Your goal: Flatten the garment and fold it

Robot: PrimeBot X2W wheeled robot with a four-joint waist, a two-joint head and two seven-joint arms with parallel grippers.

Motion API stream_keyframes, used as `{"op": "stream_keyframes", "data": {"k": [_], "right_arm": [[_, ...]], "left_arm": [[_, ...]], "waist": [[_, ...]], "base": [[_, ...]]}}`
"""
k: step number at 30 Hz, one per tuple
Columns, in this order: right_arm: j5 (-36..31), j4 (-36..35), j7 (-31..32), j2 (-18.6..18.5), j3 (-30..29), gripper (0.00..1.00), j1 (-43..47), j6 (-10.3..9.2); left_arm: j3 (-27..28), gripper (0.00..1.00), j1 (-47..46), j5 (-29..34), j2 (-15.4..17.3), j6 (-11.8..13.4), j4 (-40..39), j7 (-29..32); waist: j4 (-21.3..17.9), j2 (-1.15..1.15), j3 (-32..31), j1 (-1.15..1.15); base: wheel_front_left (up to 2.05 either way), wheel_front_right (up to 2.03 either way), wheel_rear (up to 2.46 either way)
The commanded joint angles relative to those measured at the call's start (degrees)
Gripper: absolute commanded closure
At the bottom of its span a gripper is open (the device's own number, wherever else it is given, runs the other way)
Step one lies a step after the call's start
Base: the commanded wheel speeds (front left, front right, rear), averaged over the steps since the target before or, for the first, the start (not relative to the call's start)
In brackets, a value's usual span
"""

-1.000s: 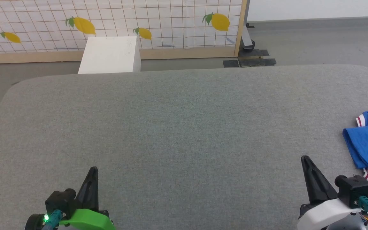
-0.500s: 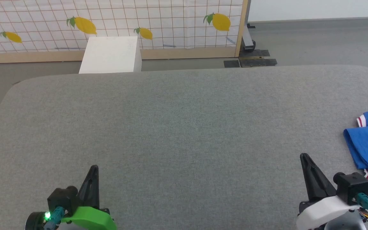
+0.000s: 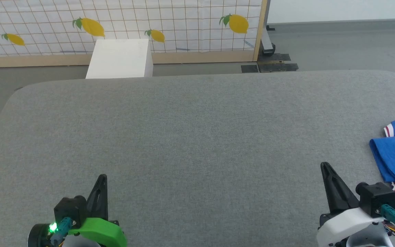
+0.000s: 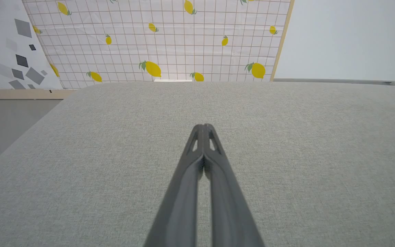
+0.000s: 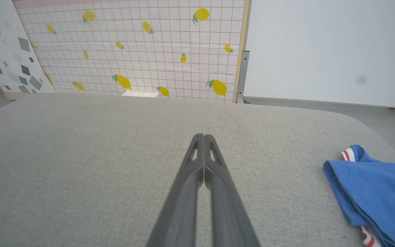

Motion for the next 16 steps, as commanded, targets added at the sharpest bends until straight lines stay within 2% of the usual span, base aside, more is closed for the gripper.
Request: {"op": "stream_keyframes", "data": {"k": [1, 16], "right_arm": [[-0.65, 0.28, -0.01, 0.20, 0.11, 1.00, -1.20, -0.04], [-1.33, 1.03, -0.01, 0.29, 0.28, 1.00, -2.28, -0.05]], "left_arm": [[-0.07, 1.00, -1.11, 0.87, -0.34, 0.54, -0.50, 0.38], [-0.12, 1.00, -1.63, 2.38, -0.81, 1.35, -1.58, 2.23]], "waist": [[0.02, 0.33, 0.00, 0.00], [0.23, 0.41, -0.03, 0.00]], "base": [[0.00, 0.00, 0.00], [0.00, 0.00, 0.00]]}}
